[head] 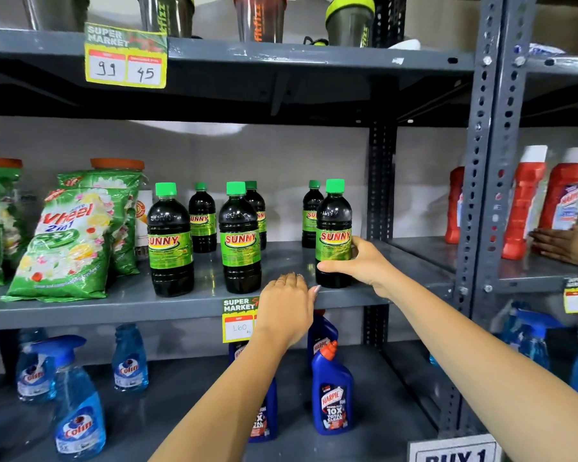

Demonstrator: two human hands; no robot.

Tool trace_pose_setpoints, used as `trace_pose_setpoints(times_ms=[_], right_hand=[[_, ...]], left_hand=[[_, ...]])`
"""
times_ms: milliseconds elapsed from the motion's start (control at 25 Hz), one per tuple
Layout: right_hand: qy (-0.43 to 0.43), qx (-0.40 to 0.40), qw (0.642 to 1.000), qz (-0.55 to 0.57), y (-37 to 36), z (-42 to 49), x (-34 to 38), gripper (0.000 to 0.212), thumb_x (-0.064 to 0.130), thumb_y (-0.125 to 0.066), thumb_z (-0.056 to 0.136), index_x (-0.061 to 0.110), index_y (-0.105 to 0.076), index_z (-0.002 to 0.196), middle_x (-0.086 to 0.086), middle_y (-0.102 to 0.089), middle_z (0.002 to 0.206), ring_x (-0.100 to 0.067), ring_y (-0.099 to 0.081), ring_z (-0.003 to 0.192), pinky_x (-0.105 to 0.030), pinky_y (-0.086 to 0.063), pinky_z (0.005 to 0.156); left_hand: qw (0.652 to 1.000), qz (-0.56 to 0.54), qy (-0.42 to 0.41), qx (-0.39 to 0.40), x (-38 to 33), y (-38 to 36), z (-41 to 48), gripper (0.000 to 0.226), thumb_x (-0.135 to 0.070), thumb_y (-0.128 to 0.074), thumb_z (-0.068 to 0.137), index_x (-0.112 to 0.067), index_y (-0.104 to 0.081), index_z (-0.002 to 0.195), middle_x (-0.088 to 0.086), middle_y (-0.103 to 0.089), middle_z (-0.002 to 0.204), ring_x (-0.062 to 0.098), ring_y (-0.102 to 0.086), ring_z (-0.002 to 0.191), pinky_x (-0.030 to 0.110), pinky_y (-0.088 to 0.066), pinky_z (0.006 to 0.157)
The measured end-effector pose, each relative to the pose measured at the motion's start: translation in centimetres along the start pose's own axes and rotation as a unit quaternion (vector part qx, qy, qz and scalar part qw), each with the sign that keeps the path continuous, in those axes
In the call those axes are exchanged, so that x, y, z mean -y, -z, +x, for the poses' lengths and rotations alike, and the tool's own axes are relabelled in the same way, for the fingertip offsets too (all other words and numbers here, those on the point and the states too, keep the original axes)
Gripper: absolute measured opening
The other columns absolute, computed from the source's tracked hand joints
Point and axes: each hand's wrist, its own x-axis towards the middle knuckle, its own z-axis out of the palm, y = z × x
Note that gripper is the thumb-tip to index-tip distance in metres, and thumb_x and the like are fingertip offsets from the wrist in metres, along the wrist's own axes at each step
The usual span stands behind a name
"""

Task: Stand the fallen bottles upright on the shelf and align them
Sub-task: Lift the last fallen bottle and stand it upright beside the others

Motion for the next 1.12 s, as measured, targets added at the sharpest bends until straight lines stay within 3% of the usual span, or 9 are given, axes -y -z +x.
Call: trace_pose_setpoints(times_ms=[160,280,440,520,680,760,800,920,1120], right_hand=[[0.004,0.009,1.000,0.006,0.1,-0.9,0.4,0.073,0.030,-0.089,0.063,0.020,-0.053,0.126,0.005,-0.064,0.118,-0.011,-0.060,0.107,-0.020,-0.044,0.078],[-0.001,-0.004,1.000,0.009,-0.2,-1.5,0.3,0.086,0.034,-0.088,0.065,0.021,-0.042,0.136,0.009,-0.053,0.121,-0.010,-0.052,0.109,-0.024,-0.039,0.087],[0.021,-0.051,0.998,0.002,-0.4,-2.3,-0.6,0.095,0.042,-0.089,0.060,0.028,-0.037,0.138,0.006,-0.053,0.126,-0.014,-0.050,0.115,-0.029,-0.040,0.089],[0.038,-0.067,0.997,-0.027,-0.4,-2.7,-0.8,0.096,0.042,-0.089,0.060,0.028,-0.035,0.138,0.004,-0.052,0.124,-0.015,-0.049,0.116,-0.030,-0.040,0.090],[0.076,-0.075,0.992,-0.066,-0.5,-2.9,-1.2,0.091,0.036,-0.088,0.063,0.026,-0.038,0.138,-0.002,-0.058,0.129,-0.017,-0.054,0.115,-0.031,-0.043,0.093],[0.077,-0.066,0.993,-0.066,-0.4,-3.0,-1.0,0.090,0.033,-0.088,0.065,0.024,-0.039,0.139,-0.002,-0.058,0.131,-0.014,-0.054,0.110,-0.028,-0.042,0.092],[0.077,-0.062,0.993,-0.067,-0.3,-3.0,-1.0,0.091,0.033,-0.088,0.065,0.025,-0.039,0.140,-0.002,-0.058,0.133,-0.014,-0.054,0.111,-0.028,-0.042,0.093],[0.079,-0.052,0.993,-0.068,-0.2,-2.8,-1.1,0.094,0.034,-0.088,0.064,0.025,-0.037,0.143,-0.002,-0.057,0.136,-0.016,-0.056,0.117,-0.030,-0.043,0.096],[0.080,-0.026,0.995,-0.045,0.1,-2.9,-1.0,0.096,0.028,-0.087,0.067,0.025,-0.035,0.147,-0.002,-0.058,0.136,-0.009,-0.055,0.106,-0.025,-0.042,0.092]], left_hand=[[1.000,-0.010,0.001,0.015,0.1,0.1,-0.2,0.063,-0.042,-0.011,0.097,-0.007,-0.062,0.108,0.013,-0.068,0.108,0.028,-0.062,0.096,0.036,-0.047,0.080],[0.994,-0.109,0.014,-0.021,0.2,1.3,0.2,0.042,-0.035,-0.038,0.099,-0.004,-0.059,0.115,0.015,-0.064,0.119,0.031,-0.059,0.107,0.038,-0.045,0.087],[0.933,-0.236,0.045,-0.267,2.0,5.9,-1.0,0.030,-0.023,-0.060,0.089,-0.006,-0.062,0.114,0.009,-0.067,0.114,0.024,-0.061,0.104,0.032,-0.047,0.085],[0.898,-0.287,0.109,-0.316,4.5,7.3,-1.9,0.046,-0.024,-0.068,0.086,-0.010,-0.051,0.126,0.006,-0.057,0.125,0.019,-0.053,0.113,0.029,-0.042,0.093],[0.856,-0.426,0.234,-0.175,8.6,5.6,-1.9,0.087,-0.023,-0.081,0.074,-0.012,-0.028,0.142,0.006,-0.039,0.137,0.018,-0.049,0.112,0.034,-0.043,0.092],[0.839,-0.470,0.268,-0.054,9.2,4.7,-1.5,0.088,-0.025,-0.082,0.073,-0.012,-0.028,0.143,0.002,-0.047,0.133,0.017,-0.049,0.113,0.030,-0.039,0.093],[0.847,-0.456,0.272,-0.011,9.5,4.2,-1.3,0.081,-0.027,-0.082,0.073,-0.013,-0.035,0.138,0.002,-0.054,0.128,0.018,-0.052,0.110,0.029,-0.040,0.090],[0.886,-0.371,0.279,-0.020,9.4,3.4,-1.6,0.058,-0.036,-0.083,0.070,-0.018,-0.054,0.117,0.001,-0.066,0.109,0.021,-0.060,0.100,0.033,-0.047,0.080],[0.890,-0.363,0.277,-0.013,8.6,3.9,-1.9,0.055,-0.043,-0.083,0.067,-0.021,-0.058,0.111,-0.009,-0.064,0.096,0.014,-0.059,0.090,0.031,-0.048,0.076]])
